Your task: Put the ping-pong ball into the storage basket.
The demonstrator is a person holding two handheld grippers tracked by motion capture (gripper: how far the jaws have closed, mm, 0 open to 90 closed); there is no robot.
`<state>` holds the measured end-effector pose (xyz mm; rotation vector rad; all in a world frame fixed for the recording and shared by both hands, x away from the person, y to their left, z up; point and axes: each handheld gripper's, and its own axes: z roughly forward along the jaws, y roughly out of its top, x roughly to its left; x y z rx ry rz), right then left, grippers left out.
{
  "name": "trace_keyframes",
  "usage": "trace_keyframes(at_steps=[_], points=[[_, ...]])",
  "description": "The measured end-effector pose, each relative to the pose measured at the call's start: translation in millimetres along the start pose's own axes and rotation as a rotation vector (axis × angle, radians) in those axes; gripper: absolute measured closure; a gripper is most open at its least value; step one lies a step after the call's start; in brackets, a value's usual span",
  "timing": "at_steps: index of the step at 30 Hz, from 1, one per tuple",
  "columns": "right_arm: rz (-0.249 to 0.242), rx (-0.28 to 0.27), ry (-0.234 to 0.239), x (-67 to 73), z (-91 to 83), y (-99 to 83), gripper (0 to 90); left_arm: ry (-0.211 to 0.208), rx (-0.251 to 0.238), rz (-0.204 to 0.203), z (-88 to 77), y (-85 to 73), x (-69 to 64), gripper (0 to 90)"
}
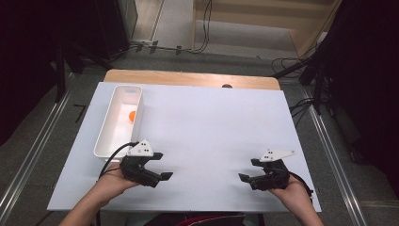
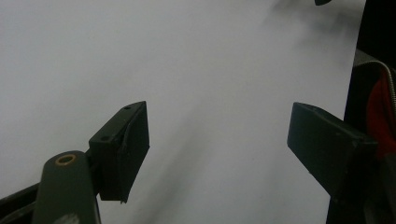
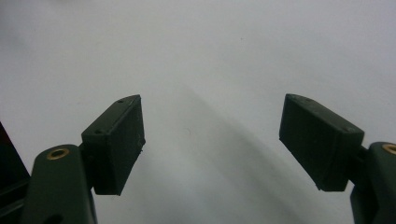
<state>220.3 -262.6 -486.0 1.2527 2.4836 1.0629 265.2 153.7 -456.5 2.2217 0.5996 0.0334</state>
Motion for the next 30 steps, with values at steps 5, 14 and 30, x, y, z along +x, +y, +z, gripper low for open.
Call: trace_keyframes(at_steps=[5, 14, 30], points=[[-0.001, -0.001, -0.001, 0.1, -0.1, 0.0, 20.7, -0.009, 0.008, -0.014, 1.1, -9.5, 2.5, 20.4], [0.007, 0.004, 0.0, 0.5, 0.4, 0.1, 20.7, -0.011, 0.05, -0.004, 1.8, -24.3, 4.0, 20.4], [0.0, 0.001, -0.002, 0.2, 0.1, -0.2, 20.7, 0.016, 0.047, 0.001, -11.6, -38.1, 9.9, 20.4]])
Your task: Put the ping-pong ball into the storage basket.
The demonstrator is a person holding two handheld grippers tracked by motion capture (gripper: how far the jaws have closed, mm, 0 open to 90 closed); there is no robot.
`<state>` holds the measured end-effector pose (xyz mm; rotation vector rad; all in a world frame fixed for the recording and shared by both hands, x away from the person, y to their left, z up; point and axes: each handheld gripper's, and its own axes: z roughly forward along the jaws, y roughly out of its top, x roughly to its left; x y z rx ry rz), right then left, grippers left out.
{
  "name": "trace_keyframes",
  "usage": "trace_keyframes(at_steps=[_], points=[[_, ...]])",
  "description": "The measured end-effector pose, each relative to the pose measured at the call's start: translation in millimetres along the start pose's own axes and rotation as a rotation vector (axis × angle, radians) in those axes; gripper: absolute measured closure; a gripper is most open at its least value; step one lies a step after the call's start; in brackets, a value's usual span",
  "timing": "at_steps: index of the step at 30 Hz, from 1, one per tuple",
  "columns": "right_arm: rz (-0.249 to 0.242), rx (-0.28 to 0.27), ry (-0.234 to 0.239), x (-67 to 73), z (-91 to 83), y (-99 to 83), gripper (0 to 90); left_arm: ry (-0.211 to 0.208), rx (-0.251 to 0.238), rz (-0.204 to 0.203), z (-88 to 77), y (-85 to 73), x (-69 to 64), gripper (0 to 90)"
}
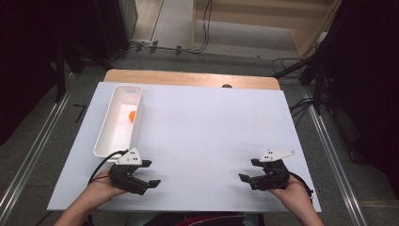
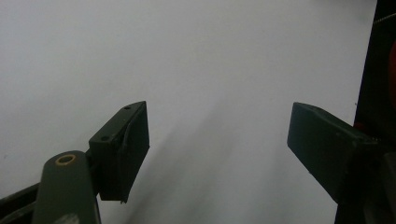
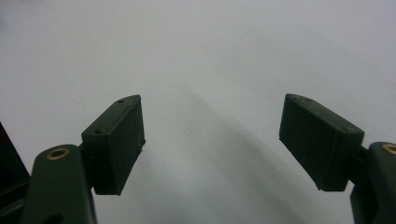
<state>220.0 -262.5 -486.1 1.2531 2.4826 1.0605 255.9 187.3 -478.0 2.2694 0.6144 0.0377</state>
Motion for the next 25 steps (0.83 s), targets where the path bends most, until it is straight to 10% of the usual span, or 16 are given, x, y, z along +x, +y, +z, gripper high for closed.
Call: trace_keyframes(at_steps=[25], points=[[0.003, 0.002, -0.001, 1.0, 0.0, -0.1, 20.7, -0.015, 0.006, 0.007, -1.0, -2.1, 1.5, 20.4]])
